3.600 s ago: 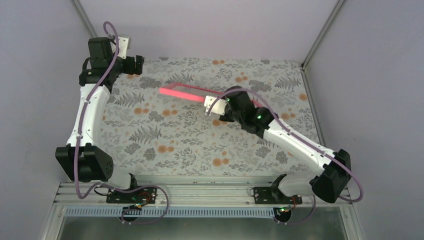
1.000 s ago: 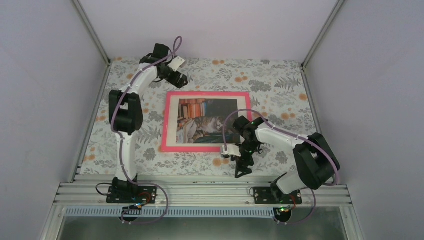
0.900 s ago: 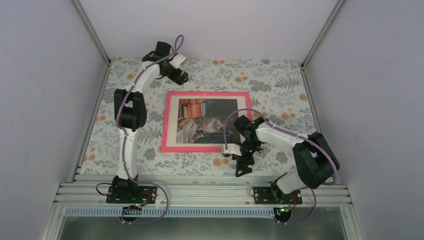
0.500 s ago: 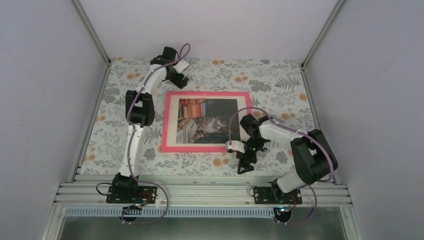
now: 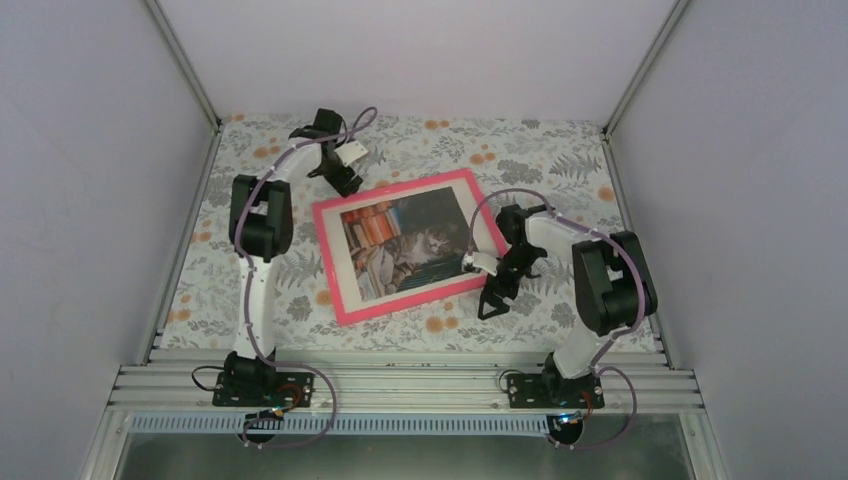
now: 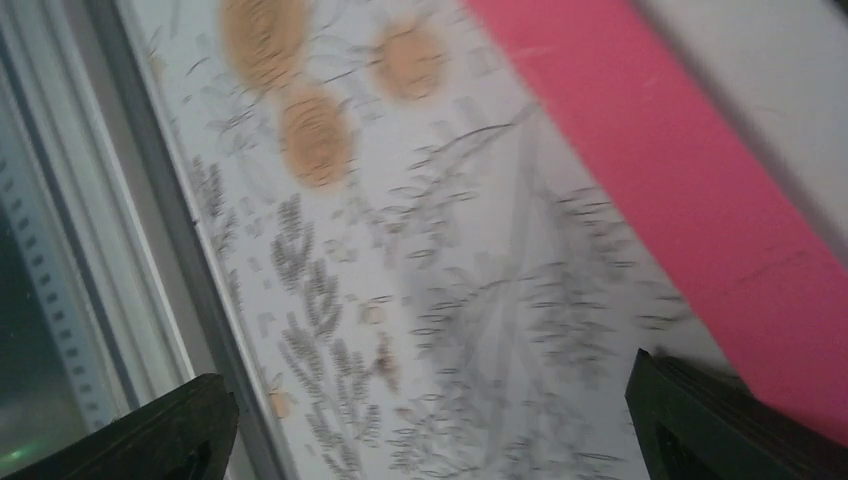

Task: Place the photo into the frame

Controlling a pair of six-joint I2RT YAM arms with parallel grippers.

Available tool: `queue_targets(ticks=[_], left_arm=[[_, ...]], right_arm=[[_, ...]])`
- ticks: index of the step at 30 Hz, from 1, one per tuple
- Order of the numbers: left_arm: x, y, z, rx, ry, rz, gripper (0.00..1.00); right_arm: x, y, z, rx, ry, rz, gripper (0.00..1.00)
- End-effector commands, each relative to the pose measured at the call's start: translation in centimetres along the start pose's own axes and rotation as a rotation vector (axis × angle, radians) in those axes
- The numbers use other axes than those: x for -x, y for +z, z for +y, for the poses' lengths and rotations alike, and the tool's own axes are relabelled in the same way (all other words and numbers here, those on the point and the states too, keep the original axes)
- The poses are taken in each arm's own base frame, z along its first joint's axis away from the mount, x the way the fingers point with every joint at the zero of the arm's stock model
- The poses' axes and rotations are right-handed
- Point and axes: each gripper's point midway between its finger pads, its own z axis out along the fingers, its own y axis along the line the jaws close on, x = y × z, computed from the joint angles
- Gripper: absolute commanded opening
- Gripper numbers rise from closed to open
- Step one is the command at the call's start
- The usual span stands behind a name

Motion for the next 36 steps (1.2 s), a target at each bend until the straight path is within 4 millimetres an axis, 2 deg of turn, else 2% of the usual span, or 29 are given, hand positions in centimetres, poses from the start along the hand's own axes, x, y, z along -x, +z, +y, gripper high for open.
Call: queue_targets(ticks=[1,8,14,19,23,36], left_arm=[[-4.7,-1.0,-3.4,-0.087,0.088,0.095,1.0],[-10.7,-3.5,-7.0,-0.152,0.124,0.128,1.0],[-13.5,-4.8,-9.6,-0.182,0.099,0.128,1.0],[-13.7,-5.2,-10.9,-0.217,0.043,0.099,1.0],[-12.9,-5.3,-11.1,-0.223,0.017,0.069,1.0],[-10.8,-4.7,-11.5,-0.247,0.005,0.036,1.0]], right_arm=[[2.5,-1.5,-6.3,-0.129,0.063,-0.07,0.98],[6.5,-3.0,-9.8,-0.075,0.18,-0.173,0.98],[9.9,-4.4,-12.6,-0.051,0.259,-0.252,0.98],[11.8,-5.0,-14.8,-0.041,0.301,-0.288,0.98],[12.4,-5.4,-15.9,-0.045,0.318,-0.3,0.98],[11.6,-5.9,-18.0,-0.079,0.375,-0.311,0.98]])
